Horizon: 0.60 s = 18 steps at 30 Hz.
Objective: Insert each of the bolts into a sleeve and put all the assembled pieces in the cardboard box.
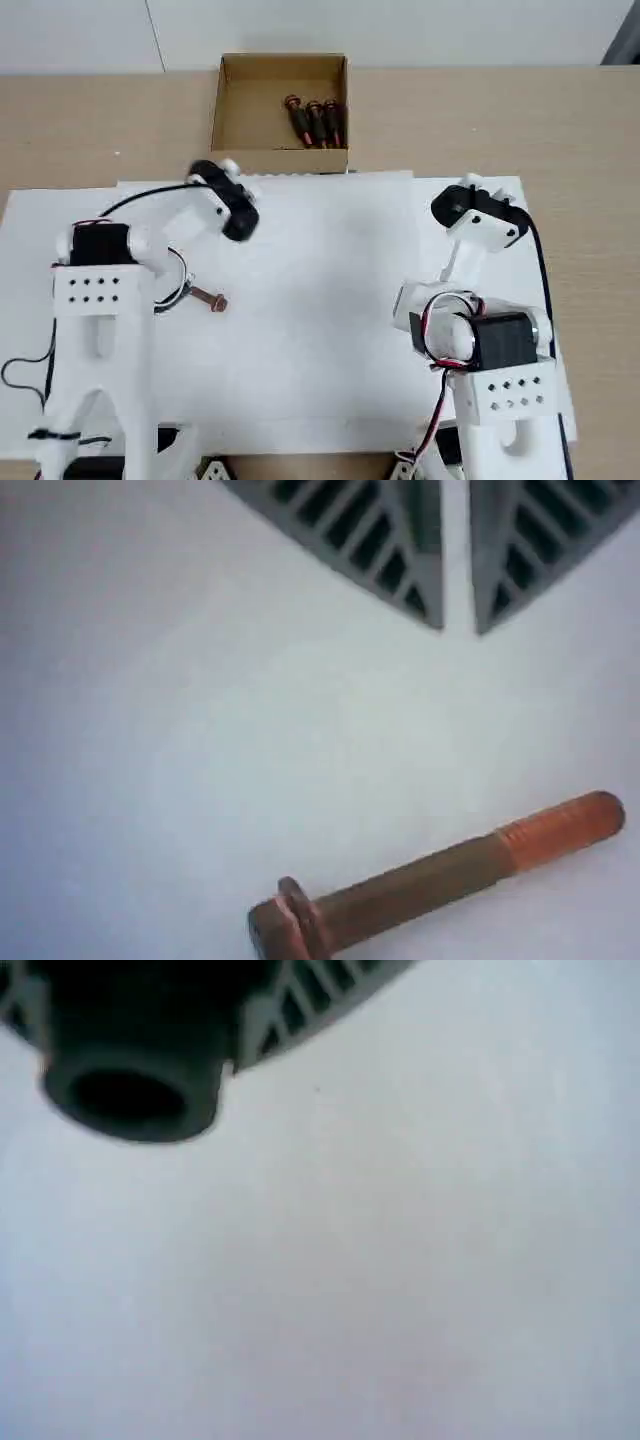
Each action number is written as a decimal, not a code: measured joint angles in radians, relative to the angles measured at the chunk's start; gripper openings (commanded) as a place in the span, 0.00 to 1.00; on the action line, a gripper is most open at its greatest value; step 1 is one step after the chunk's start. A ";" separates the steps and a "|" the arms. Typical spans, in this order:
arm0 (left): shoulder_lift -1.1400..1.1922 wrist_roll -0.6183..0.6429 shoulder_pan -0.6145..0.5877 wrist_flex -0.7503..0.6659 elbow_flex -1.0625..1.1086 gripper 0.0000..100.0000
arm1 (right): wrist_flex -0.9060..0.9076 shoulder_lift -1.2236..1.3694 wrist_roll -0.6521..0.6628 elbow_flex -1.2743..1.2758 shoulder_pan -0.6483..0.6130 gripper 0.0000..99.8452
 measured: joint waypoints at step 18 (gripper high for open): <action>0.281 -0.460 0.063 -0.003 -0.002 0.01 | 0.000 0.000 0.000 0.000 0.000 0.00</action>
